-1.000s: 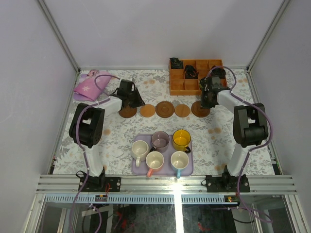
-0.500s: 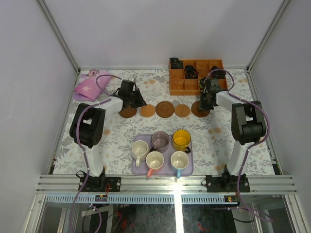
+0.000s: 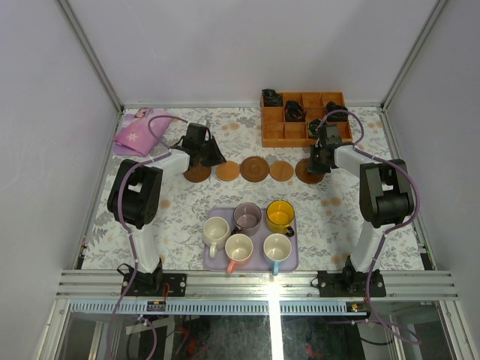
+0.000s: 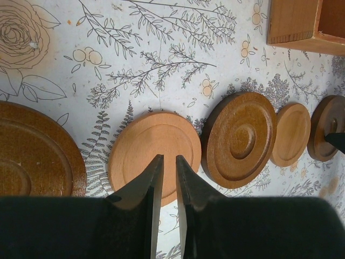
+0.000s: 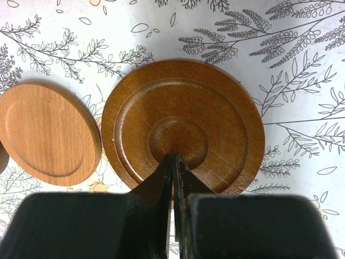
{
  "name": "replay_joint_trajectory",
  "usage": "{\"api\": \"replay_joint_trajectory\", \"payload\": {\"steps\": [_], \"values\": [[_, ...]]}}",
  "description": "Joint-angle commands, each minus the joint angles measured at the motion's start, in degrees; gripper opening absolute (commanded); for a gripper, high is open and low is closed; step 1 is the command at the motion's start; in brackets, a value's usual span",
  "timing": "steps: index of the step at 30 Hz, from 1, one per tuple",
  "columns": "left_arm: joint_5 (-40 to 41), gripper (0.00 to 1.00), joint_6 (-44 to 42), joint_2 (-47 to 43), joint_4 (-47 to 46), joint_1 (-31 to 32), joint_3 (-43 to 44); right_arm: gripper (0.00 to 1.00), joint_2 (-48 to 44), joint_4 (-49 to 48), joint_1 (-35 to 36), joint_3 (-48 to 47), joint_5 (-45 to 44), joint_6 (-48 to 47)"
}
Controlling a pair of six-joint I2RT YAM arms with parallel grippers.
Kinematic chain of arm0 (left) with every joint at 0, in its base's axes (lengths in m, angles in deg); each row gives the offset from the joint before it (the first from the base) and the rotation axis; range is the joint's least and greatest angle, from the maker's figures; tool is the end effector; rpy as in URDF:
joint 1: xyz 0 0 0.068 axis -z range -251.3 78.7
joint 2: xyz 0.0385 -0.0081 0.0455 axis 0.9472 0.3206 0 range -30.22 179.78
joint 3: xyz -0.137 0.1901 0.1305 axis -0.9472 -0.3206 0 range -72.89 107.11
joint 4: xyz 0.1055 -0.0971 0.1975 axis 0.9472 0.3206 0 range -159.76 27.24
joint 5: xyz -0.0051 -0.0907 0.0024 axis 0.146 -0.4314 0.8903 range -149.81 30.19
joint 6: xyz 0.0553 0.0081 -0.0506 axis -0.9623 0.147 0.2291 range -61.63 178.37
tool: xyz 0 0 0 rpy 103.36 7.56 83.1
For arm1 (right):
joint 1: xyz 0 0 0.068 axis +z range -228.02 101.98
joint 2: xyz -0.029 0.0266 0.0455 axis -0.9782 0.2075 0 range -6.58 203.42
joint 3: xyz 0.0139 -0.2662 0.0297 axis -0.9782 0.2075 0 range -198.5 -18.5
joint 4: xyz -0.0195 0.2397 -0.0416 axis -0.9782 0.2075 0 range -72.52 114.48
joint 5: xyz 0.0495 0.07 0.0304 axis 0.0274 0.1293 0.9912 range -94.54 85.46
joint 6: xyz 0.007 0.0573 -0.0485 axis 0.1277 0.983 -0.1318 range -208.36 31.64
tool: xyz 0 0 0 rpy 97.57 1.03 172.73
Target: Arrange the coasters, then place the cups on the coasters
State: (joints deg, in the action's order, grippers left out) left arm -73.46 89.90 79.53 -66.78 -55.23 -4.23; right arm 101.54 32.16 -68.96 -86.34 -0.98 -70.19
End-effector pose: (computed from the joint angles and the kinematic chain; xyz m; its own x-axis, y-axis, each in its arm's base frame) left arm 0.3948 -0.1294 0.1595 -0.7956 -0.2995 -0.5266 0.0188 0.8567 -0.5155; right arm 0.3856 0.0655 0.1468 -0.8281 0.1830 -0.5298 0.0692 0.9714 0.2273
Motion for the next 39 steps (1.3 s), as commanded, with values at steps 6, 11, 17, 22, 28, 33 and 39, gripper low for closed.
{"api": "replay_joint_trajectory", "payload": {"steps": [6,11,17,22,28,33,39], "values": [[0.90,0.14,-1.17,0.67,-2.11,0.18,1.45,0.00,1.30,0.64,0.36,-5.30,-3.52,-1.05],[1.06,0.15,-2.20,0.18,-1.59,0.18,2.77,0.00,1.02,-0.37,0.39,-12.36,-1.08,-1.97],[0.84,0.15,-2.52,0.28,-1.74,0.18,4.59,0.02,-3.71,-0.29,0.38,-14.52,0.61,-1.74],[-0.67,0.19,-2.43,-0.55,-3.40,0.47,2.78,0.16,-8.44,0.39,0.36,-9.88,2.30,-1.36],[0.76,0.50,-1.75,-5.60,-5.86,0.80,-3.53,0.33,-14.29,-0.02,0.41,-3.57,4.35,0.36],[2.03,0.70,-2.30,-10.29,-6.03,0.93,-7.21,0.47,-18.52,1.92,0.39,-1.50,3.43,0.20],[4.15,0.81,-2.71,-15.29,-4.63,0.97,-10.43,0.57,-22.59,4.87,0.40,1.01,4.06,0.09]]}}
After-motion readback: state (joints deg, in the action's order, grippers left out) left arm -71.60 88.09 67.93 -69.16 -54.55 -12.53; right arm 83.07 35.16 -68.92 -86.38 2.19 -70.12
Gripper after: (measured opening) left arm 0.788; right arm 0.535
